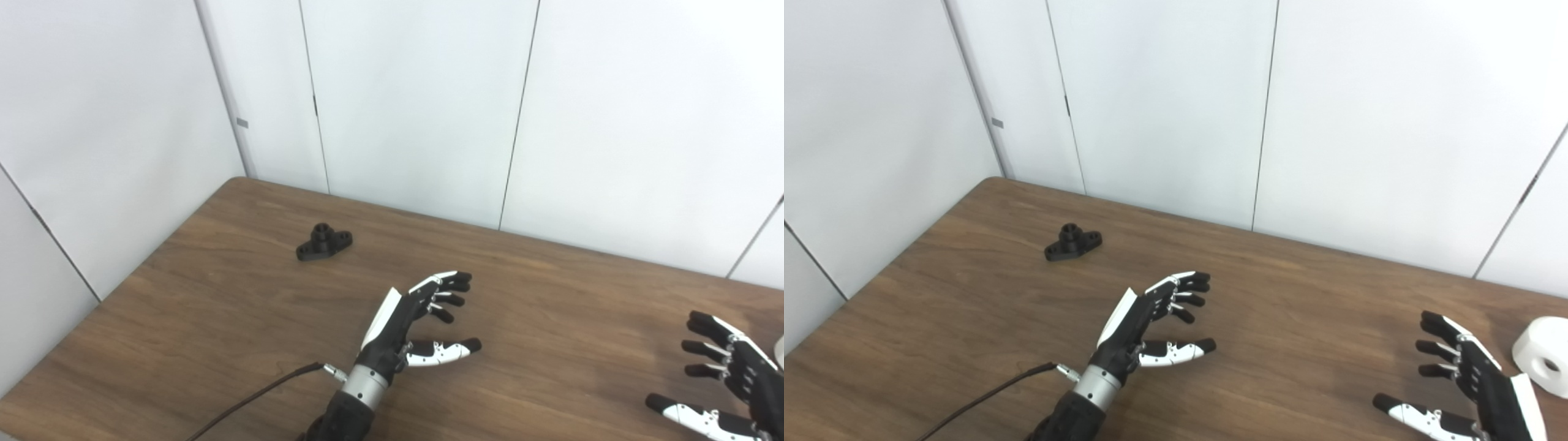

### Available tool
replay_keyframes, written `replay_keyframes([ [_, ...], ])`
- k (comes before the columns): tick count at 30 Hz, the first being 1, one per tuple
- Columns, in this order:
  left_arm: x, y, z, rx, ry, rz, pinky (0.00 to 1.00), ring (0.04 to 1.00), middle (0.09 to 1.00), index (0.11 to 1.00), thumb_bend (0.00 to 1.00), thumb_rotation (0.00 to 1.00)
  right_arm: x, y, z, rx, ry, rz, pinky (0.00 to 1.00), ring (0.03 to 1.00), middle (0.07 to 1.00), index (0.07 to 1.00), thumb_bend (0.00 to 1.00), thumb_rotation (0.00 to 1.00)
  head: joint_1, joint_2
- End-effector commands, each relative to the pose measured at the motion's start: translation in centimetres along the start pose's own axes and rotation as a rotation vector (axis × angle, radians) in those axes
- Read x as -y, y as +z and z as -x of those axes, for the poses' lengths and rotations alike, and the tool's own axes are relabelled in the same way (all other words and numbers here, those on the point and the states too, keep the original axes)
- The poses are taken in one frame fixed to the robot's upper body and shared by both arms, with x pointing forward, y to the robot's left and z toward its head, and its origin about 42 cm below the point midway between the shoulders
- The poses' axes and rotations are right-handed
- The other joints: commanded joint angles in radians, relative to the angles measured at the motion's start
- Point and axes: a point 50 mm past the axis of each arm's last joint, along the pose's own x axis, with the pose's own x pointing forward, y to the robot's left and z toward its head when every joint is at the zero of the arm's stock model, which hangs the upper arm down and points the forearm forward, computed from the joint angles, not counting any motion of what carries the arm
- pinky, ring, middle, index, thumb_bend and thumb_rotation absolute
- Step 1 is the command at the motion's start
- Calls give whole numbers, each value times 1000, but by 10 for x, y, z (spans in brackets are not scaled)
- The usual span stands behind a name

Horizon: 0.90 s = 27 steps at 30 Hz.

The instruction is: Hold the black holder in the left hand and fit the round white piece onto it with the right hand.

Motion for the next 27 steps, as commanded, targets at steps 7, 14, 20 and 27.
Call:
replay_keyframes([
  [7, -10, 19, -12, 95, 22, -23, 598, 740, 794, 772, 658, 41, 7, 15, -7, 68, -12, 21, 572, 728, 811, 799, 715, 0, 5, 4],
  [14, -39, 30, -19, 118, 4, -143, 553, 709, 772, 746, 730, 142, 8, 12, -10, 60, -12, 17, 576, 732, 812, 799, 716, 0, 2, 5],
  [20, -73, 43, -25, 115, -28, -239, 592, 751, 797, 776, 715, 106, 10, 11, -12, 61, -11, 9, 563, 727, 805, 791, 724, 0, 12, 6],
  [27, -121, 75, -37, 131, -20, -403, 556, 729, 790, 781, 697, 68, 6, 9, -12, 53, 6, -10, 564, 733, 804, 794, 717, 0, 22, 5],
])
